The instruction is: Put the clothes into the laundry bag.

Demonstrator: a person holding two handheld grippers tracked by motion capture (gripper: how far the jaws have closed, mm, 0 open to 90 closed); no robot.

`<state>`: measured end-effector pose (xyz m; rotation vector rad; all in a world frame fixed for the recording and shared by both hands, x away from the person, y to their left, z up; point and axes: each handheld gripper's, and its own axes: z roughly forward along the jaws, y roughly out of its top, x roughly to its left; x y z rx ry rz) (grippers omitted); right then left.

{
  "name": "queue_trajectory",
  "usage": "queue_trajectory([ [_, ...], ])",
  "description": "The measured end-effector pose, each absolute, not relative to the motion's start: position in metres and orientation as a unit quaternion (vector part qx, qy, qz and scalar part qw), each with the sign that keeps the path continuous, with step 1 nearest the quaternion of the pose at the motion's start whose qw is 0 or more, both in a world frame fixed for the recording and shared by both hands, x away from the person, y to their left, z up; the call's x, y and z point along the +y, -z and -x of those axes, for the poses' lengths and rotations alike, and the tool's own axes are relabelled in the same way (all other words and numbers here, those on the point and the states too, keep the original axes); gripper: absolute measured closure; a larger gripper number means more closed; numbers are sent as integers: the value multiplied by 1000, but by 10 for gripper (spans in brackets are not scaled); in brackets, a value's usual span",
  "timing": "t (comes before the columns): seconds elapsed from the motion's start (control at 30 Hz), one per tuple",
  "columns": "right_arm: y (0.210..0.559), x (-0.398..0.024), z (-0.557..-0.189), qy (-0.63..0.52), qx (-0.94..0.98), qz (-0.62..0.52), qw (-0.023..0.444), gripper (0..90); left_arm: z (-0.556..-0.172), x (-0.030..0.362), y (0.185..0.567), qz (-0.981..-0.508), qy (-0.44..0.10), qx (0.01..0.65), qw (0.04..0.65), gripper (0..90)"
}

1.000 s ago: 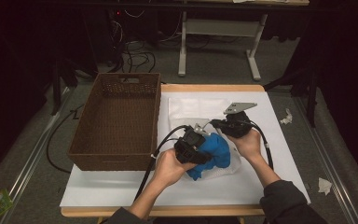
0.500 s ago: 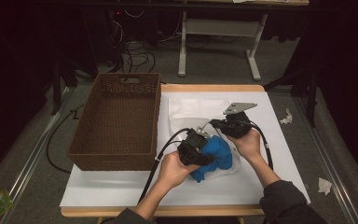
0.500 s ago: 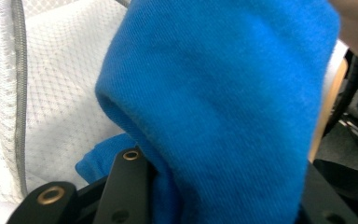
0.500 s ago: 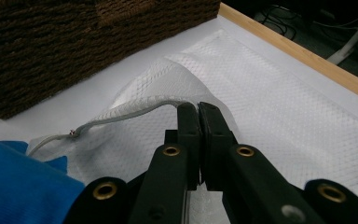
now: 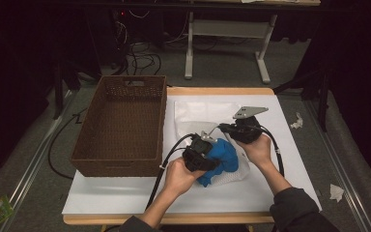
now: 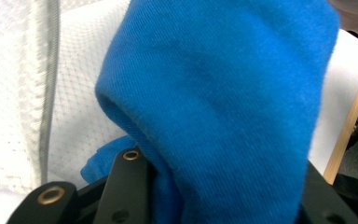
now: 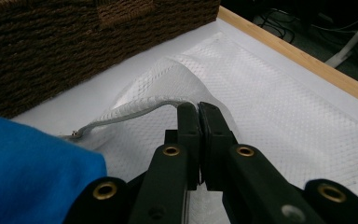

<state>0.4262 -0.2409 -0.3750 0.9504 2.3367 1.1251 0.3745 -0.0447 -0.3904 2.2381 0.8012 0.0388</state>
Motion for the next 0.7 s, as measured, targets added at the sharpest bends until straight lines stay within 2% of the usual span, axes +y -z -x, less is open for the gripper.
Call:
queue_trajectory([
  [0.7,373,-242,-423,-401,831,-334,192,891,-385,-46,402,-864,-24,341,370,634],
])
